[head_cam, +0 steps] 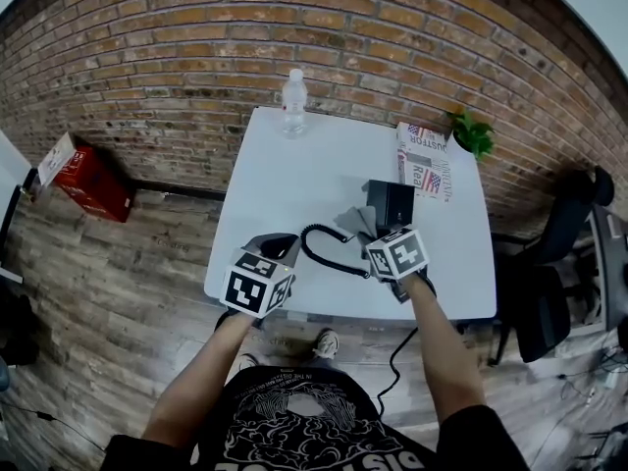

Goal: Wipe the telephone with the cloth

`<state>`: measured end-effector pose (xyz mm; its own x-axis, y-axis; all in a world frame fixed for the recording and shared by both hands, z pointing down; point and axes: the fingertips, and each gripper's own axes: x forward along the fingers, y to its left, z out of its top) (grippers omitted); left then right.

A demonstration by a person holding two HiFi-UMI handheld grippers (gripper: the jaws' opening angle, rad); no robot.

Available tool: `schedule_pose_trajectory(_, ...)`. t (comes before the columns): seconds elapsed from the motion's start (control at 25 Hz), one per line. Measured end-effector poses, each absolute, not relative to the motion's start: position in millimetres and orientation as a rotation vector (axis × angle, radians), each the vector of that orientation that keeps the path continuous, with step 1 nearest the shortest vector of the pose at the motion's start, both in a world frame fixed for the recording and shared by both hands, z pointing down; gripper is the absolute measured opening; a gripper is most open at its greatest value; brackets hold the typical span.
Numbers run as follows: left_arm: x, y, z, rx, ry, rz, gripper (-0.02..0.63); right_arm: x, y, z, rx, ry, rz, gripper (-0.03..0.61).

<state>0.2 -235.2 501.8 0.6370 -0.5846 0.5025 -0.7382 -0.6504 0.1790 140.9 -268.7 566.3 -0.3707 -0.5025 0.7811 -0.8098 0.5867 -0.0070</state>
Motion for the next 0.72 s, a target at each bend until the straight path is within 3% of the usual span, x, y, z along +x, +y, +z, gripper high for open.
schedule_pose_trajectory(0.72,-8.2,-225.9,502.4,2.519,-0.989,0.585,0.005,137.7,-227.8,583.2,1.190,-2.027,0.596,0.011)
